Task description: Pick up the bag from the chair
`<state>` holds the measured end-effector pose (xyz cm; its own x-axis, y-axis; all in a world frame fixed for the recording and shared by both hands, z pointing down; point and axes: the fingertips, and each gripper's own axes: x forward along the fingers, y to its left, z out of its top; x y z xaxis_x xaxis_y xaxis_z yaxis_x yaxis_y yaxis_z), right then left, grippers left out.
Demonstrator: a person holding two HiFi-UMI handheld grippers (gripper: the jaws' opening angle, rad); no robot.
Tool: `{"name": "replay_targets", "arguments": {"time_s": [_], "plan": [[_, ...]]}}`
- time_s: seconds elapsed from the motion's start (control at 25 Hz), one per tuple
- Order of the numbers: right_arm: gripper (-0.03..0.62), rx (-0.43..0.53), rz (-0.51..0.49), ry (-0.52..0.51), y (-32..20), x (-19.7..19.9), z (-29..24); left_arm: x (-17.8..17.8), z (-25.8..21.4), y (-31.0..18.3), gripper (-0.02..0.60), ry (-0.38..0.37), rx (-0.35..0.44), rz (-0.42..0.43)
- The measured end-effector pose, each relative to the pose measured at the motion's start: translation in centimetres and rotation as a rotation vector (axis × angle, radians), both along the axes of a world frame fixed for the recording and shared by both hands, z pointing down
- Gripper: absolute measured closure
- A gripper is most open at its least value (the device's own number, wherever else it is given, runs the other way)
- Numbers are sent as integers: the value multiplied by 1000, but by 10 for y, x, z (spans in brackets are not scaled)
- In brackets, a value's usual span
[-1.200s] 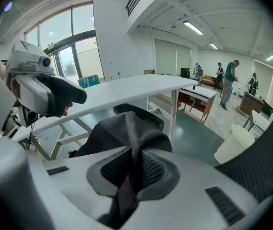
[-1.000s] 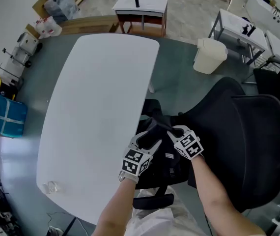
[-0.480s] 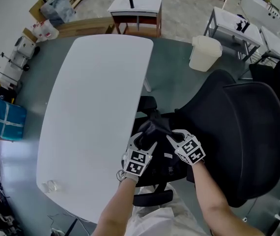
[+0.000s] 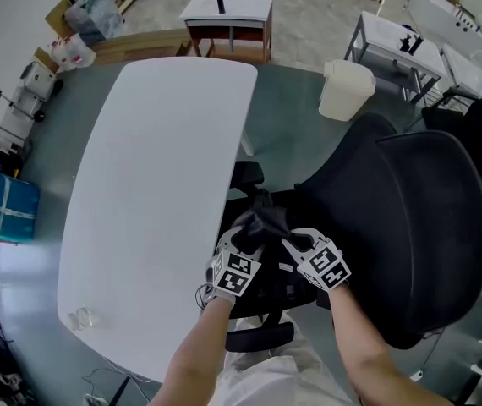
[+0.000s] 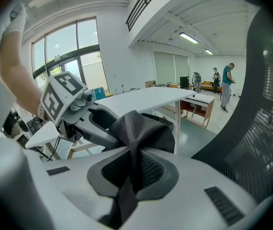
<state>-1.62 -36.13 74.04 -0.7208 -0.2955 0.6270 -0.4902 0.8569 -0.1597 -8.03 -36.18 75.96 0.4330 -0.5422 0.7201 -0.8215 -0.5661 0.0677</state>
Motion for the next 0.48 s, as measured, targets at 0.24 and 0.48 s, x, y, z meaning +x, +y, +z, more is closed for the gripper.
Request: {"name": "replay_targets", "arguments": {"time_s": [0.24, 0.48], "plan": [[559, -13, 15, 2, 13, 4, -2, 4, -3, 14, 445, -21, -15, 35], [559, -14, 62, 7, 29, 9, -8, 15, -9, 39, 511, 13, -44, 46]]}}
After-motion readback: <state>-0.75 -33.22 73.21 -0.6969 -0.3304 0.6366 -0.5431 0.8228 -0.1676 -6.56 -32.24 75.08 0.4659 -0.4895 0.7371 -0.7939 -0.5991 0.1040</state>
